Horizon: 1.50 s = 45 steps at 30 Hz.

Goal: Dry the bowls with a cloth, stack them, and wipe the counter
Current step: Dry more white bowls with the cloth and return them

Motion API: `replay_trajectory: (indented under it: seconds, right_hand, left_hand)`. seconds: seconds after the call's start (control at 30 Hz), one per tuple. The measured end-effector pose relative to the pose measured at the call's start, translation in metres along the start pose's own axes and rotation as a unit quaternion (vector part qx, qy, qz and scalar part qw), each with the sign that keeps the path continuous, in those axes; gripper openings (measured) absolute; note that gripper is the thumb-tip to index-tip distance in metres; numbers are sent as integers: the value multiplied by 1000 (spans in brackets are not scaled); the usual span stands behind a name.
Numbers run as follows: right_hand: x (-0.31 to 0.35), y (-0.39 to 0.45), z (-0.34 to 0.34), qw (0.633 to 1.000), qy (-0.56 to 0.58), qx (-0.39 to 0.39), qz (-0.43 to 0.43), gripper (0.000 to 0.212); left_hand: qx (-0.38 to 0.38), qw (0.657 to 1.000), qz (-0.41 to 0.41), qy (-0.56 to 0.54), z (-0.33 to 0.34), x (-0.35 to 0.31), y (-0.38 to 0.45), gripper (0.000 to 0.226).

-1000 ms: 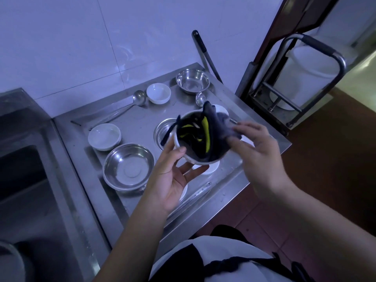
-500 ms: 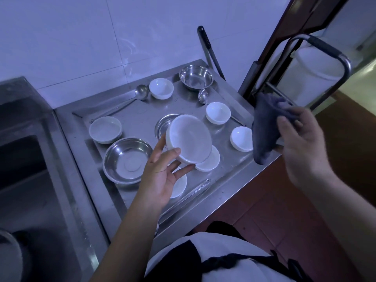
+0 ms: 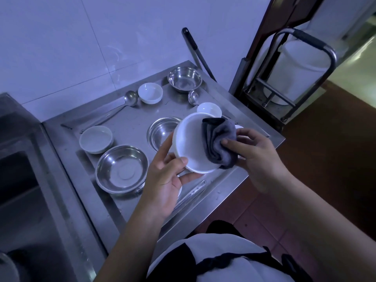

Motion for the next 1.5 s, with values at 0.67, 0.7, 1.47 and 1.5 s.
replay_trajectory:
  seconds: [0.67, 0.7, 1.47, 1.5]
  right_hand:
    - [-39, 4, -41, 991, 57, -38, 113, 14]
    - [-42, 4, -48, 988, 77, -52, 124, 14]
    - [-9, 10, -99, 987, -139, -10, -84, 29]
    - [-3, 11, -99, 981, -157, -16, -110, 38]
  left_hand:
    - [-52, 996, -60, 50, 32, 6, 9, 52]
    - [-88, 993, -52, 61, 31, 7, 9, 51]
    - [-408, 905, 11, 121, 69, 37, 2, 7]
    - [-410, 894, 57, 171, 80, 23, -4, 14]
Point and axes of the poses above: each hand's wrist, its own y-axis towards the middle knuckle, its own z-axis out of the palm, x = y × z, the point moved 4 cm from there along y, towards the middle knuckle, and after that the axes turned 14 degrees about x, right-handed, at the moved point
